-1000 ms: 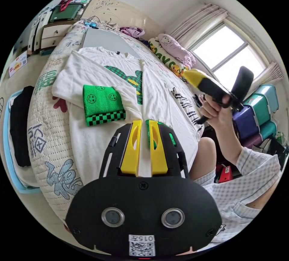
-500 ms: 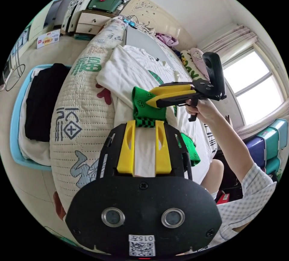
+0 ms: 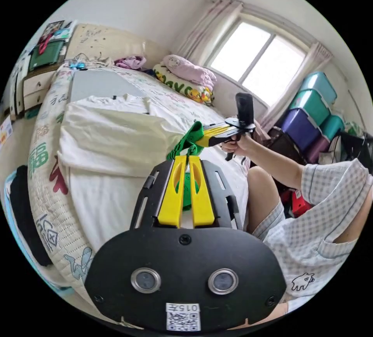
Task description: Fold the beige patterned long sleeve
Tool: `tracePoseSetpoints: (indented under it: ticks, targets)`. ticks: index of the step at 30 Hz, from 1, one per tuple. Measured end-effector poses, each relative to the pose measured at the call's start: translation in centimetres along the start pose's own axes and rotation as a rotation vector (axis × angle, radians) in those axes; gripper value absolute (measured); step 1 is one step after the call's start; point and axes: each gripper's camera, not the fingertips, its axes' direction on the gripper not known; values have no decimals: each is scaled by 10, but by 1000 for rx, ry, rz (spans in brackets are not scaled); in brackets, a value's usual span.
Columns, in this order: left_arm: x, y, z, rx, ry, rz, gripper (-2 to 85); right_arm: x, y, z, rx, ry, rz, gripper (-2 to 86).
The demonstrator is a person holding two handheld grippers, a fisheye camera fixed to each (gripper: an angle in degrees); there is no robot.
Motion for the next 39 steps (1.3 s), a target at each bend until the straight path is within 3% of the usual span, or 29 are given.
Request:
tracePoseSetpoints:
  ticks: [4,12,17,21,25,29,35,39]
  targets:
    - [34,5,30,-94,57,108,9,8,23,-42,2,44,97,64]
    - [47,13,29,-36,61,89,55,27,22,-128,64,46,295,94]
    - [72,10,37,-94,115,177,91,-5,-11,-154,87,40,290,153]
    - [83,10,43,-102,108,216,90,-11,-40,-174,94,2,304,144]
    - [65,6,43,-73,221,162,71,11,-48,-188,74,-40,405,139]
    - [42,2,53,-105,60,38,67,28,-55,-219,140,-112,482,139]
    - [51,-22,101,-179,115,60,67,39,-101,-235,90,-168,543,174]
    - [59,-39,123,-239,175,92,65,48,-125,-235,12,-166,582,105]
